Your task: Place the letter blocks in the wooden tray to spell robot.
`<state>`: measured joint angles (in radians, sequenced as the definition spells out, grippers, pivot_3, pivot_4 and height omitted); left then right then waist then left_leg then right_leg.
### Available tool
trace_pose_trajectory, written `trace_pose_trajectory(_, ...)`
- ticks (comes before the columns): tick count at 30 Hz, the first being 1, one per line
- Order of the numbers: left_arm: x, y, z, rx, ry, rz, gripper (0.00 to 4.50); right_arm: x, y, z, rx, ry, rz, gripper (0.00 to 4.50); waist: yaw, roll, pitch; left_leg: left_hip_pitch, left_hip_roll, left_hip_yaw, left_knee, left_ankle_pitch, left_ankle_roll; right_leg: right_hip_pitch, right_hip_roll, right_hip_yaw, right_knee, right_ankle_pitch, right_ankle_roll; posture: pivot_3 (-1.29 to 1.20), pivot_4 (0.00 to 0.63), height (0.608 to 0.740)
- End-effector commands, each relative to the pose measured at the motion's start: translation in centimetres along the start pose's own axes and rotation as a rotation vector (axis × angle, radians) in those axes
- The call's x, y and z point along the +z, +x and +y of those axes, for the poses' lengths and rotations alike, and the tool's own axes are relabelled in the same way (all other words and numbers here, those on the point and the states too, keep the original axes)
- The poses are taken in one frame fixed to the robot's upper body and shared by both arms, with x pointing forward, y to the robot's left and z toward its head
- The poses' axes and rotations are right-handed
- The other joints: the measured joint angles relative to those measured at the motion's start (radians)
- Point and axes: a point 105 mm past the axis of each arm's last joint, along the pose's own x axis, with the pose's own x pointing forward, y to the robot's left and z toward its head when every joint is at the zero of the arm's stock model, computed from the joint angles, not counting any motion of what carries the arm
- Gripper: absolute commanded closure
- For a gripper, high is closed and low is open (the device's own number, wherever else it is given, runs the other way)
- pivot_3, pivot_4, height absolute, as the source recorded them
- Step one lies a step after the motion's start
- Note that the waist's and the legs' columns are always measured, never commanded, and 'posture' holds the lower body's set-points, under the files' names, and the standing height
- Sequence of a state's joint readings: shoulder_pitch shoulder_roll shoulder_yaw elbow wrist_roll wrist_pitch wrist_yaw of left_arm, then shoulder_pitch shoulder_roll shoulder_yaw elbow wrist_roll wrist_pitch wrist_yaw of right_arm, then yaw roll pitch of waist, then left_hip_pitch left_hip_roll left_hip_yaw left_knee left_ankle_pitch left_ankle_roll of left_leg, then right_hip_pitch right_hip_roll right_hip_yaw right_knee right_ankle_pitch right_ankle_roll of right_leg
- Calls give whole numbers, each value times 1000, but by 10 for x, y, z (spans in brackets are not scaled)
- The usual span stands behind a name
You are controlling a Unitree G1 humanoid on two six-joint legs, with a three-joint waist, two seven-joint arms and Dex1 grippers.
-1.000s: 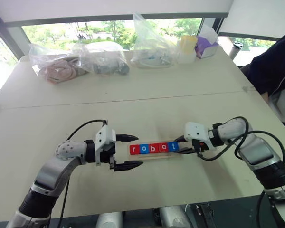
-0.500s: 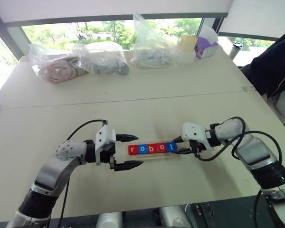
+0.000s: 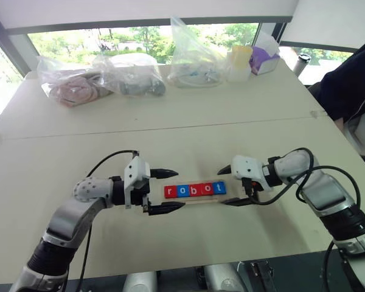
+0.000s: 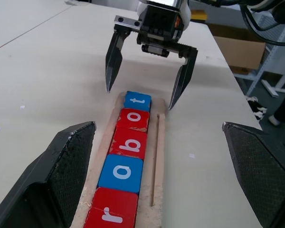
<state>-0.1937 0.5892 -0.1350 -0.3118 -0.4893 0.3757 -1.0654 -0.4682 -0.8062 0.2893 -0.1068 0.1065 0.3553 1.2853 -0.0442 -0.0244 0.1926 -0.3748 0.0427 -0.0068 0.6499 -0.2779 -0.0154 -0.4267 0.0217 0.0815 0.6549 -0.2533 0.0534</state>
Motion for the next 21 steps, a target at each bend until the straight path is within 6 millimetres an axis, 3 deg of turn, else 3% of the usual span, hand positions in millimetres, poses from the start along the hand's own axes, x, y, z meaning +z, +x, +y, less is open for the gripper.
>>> trace_pose_trajectory(1,11,2,-4,-15,27,-19,0,17,-16,-7,-48,-38,-36,88,0,0,0,0,0,0,0,0,0,0,0,0,0,0,0,0,150,740)
trace_pose_trajectory(6,14,-5,-1,21,-2,-6,0,22,-35,-4,-105,27,-65,88,2,0,0,0,0,0,0,0,0,0,0,0,0,0,0,0,150,740)
trace_pose_trajectory(13,15,-26,1,53,-11,53,0,19,-63,16,-160,150,-71,88,-1,0,0,0,0,0,0,0,0,0,0,0,0,-1,2,0,150,740)
trace_pose_trajectory(21,15,-42,2,77,-17,111,0,20,-81,29,-201,233,-75,88,1,0,0,0,0,0,0,0,0,0,0,0,0,-3,3,0,150,740)
